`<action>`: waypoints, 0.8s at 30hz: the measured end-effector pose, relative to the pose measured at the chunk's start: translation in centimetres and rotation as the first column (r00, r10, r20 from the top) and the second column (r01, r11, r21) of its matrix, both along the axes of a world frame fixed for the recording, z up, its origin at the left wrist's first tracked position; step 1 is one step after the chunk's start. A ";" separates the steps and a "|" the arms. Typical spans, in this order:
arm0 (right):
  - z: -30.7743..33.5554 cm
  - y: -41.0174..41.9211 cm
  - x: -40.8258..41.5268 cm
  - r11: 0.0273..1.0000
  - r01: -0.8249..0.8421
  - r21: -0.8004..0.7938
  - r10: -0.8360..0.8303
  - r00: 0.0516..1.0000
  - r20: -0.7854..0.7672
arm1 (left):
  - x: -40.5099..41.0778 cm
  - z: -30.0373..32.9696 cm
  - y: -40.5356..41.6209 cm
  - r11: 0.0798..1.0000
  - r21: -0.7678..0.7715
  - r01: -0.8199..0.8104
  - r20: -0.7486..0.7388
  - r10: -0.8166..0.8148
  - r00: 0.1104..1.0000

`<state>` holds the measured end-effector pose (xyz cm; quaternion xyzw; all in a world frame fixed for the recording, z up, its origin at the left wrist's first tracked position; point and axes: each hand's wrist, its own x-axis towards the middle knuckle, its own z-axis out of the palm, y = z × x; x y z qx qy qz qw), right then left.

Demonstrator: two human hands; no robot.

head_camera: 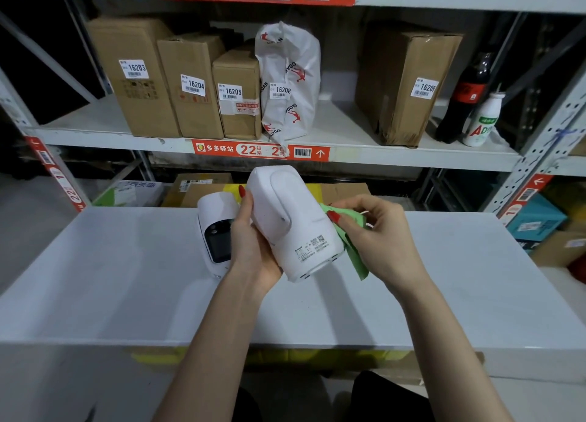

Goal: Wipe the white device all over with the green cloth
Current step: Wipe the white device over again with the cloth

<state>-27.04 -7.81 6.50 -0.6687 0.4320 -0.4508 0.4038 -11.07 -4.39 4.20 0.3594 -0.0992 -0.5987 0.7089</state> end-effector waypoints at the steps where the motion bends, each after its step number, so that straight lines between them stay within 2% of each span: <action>1: 0.0 0.0 0.0 1.000 0.003 0.000 -0.003 1.000 0.001 | 0.0 0.2 0.1 1.000 -0.007 0.006 0.004 -0.006 1.000; 7: 0.7 0.5 0.5 0.997 -0.001 -0.080 0.010 0.993 0.116 | -0.3 0.8 0.6 0.996 0.013 0.093 0.086 -0.094 0.992; 14: 1.0 0.7 0.4 0.984 0.118 -0.133 -0.088 0.974 0.209 | -0.7 0.7 0.8 0.970 0.078 0.230 0.189 -0.241 0.952; 18: 1.0 0.6 0.1 0.990 0.077 -0.117 -0.059 0.987 0.146 | -0.8 0.8 0.9 0.974 0.062 0.217 0.173 -0.225 0.959; 24: 0.4 0.2 -0.1 0.999 -0.020 -0.030 0.020 1.000 0.018 | -0.3 0.7 0.5 0.997 -0.001 0.077 0.061 -0.077 0.995</action>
